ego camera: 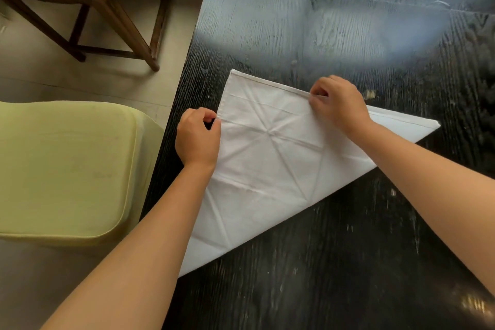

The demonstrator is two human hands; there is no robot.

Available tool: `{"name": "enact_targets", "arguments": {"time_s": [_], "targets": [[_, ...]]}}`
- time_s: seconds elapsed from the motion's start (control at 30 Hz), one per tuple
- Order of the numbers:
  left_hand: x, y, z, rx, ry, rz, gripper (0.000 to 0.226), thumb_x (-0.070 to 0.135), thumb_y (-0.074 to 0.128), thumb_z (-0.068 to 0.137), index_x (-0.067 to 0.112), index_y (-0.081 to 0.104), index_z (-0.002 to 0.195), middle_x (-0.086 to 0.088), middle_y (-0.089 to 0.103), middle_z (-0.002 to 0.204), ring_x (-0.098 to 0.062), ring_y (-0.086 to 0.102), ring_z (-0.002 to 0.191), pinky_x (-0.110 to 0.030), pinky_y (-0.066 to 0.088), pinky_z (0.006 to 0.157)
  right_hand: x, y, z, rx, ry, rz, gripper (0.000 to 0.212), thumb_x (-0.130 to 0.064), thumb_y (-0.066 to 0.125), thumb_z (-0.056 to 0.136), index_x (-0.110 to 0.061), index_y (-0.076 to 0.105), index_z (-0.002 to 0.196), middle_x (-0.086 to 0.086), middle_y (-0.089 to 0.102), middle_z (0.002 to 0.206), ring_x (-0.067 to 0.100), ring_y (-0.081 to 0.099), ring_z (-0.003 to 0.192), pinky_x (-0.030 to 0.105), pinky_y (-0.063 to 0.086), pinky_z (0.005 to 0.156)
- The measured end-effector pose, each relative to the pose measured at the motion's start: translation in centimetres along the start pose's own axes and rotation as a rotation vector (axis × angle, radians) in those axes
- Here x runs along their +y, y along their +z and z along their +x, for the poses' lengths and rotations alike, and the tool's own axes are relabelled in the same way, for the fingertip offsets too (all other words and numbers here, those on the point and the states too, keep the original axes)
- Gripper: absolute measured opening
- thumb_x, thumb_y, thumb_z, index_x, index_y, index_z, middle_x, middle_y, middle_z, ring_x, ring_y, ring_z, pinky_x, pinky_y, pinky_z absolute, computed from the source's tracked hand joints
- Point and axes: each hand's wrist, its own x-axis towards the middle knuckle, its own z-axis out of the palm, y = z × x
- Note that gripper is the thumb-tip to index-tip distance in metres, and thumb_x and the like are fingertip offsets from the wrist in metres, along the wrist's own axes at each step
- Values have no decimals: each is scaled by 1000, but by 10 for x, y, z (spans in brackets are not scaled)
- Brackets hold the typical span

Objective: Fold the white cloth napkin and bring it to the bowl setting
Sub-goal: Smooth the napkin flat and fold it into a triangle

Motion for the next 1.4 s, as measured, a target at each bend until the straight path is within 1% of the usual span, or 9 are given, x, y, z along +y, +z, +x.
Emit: {"name": "enact_targets", "arguments": {"time_s": [0.3,0.57,0.63,0.7,0.8,0.9,1.13,1.3,1.4], "targets": [[-1,-5,-33,-234,291,-37,7,8,66,79,11,69,84,0,61,81,-12,50,74,-18,37,69,-5,-7,-128,63,414,124,8,-11,57,83,-8,58,76,5,59,76,22,52,74,37,45,62],[-18,-18,-114,-342,446,12,6,9,66,81,14,68,83,2,62,81,-17,53,77,-23,41,72,-25,-10,-248,101,570,44,11,-19,62,85,-15,59,75,0,58,72,17,52,69,34,43,70],[-20,-17,-129,-258,478,104,10,12,62,84,14,67,92,-3,64,88,-23,56,82,-34,43,74,-32,-6,-260,161,535,-76,6,-17,64,83,-15,63,89,4,62,86,22,56,82,36,37,79],[-14,-11,-147,-184,514,179,27,12,55,85,12,61,112,-7,64,107,-26,55,100,-36,38,79,-46,3,-269,189,448,-173,35,-17,61,83,-14,57,117,9,59,118,28,51,112,45,32,95],[1,11,-175,-263,716,230,47,9,46,88,9,43,135,-11,48,140,-24,34,133,-41,27,100,-70,26,-272,89,298,-195,56,-14,47,89,-13,30,143,10,31,151,25,20,141,52,14,112],[11,34,-189,-381,819,363,52,15,37,91,16,32,142,-9,35,150,-21,21,140,-49,11,110,-75,48,-275,-20,250,-190,58,-14,40,92,-9,21,146,8,21,155,19,11,143,51,11,113],[9,46,-165,-461,835,471,62,51,33,87,30,31,144,-11,24,154,-29,18,142,-46,4,111,-33,34,-297,-123,266,-255,62,-38,26,93,-10,17,147,6,17,156,17,8,143,44,6,115],[13,45,-167,-469,815,495,64,55,28,87,32,25,146,-9,16,157,-28,9,144,-47,2,114,14,1,-352,-107,583,-365,64,-40,20,92,-8,13,147,10,17,156,21,9,143,55,12,113],[13,44,-167,-468,810,505,65,56,26,87,32,23,147,-8,14,157,-27,7,145,-48,2,114,-4,-1,-360,-10,750,-338,66,-44,20,92,-12,9,148,12,12,156,26,7,144,63,10,111]]}}
